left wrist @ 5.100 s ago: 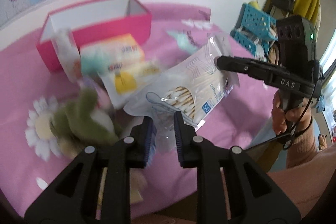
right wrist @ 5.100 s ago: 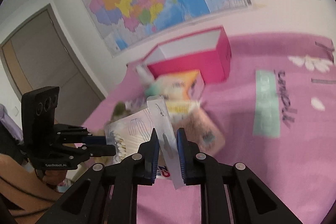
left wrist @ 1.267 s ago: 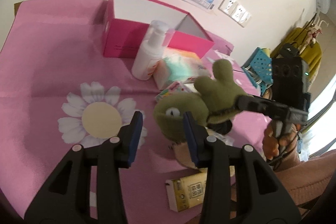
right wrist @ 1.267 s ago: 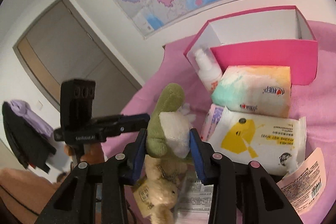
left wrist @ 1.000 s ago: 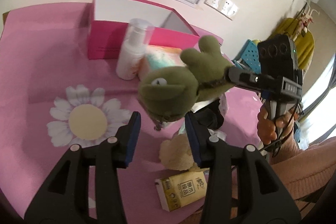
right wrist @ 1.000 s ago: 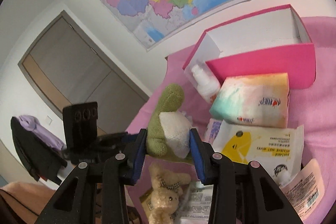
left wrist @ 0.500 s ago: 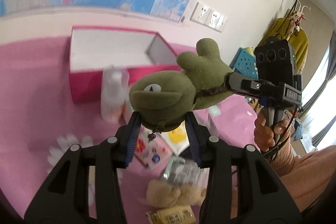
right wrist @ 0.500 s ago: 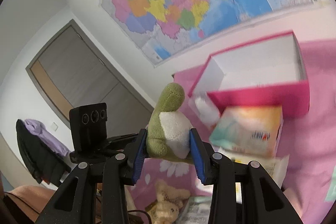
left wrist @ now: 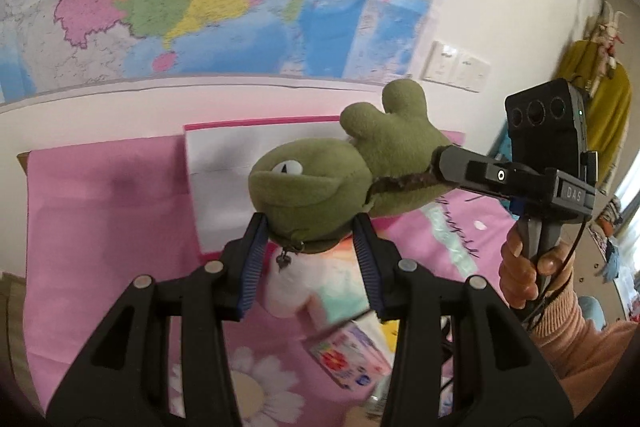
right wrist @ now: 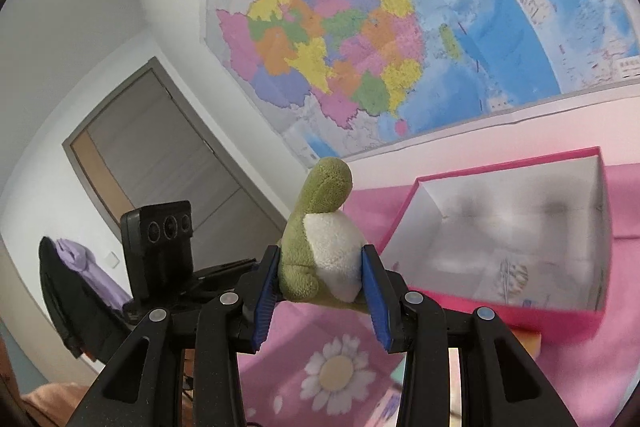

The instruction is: Organize soft objects

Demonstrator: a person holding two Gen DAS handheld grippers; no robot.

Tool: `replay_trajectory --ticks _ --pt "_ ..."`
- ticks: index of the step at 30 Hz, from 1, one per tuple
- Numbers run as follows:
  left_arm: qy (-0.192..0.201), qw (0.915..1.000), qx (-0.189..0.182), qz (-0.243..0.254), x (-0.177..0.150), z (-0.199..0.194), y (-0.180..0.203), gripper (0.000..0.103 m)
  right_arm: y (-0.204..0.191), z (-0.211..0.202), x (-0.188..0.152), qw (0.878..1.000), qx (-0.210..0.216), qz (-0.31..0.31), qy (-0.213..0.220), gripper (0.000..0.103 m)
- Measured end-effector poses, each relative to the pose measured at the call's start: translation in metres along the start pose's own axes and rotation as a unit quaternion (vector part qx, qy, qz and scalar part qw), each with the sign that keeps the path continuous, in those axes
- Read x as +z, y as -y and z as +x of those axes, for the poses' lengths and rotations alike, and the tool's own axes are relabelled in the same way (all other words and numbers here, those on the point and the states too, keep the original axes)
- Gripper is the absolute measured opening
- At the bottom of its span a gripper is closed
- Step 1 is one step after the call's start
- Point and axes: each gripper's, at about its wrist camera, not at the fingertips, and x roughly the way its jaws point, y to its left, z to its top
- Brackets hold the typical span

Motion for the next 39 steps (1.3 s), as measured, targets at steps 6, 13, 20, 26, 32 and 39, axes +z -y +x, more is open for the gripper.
replay_trajectory --ticks 6,13,20,26,32,39 --pt "-0.028 0.9990 0.018 -0.031 0.006 0.037 -0.028 0.046 0.031 0.033 0.010 0.999 0.001 0.027 -0.020 0.040" --pt "-0.056 0.9964 0.035 -0.054 0.006 0.071 -0.049 0.046 0.069 0.065 0.008 0.997 -0.007 0.069 -0.042 0.040" --pt "-0.064 0.9946 0.051 -0.064 0.003 0.084 -0.054 0.046 0.094 0.094 0.002 0.990 -0.060 0.094 -0.088 0.050" --pt "-0.045 0.9954 0.061 -0.058 0.002 0.069 -0.049 0.046 0.094 0.096 -0.003 0.976 -0.180 0.059 -0.111 0.060" --pt "-0.007 0.9970 0.062 -0.046 -0.009 0.032 -0.038 0.046 0.079 0.070 -0.004 0.977 -0.187 0.037 -0.093 0.060" --pt "0.012 0.9992 0.031 -0.021 -0.042 -0.010 -0.019 0.047 0.029 0.018 -0.018 0.990 -0.115 0.001 -0.078 0.063"
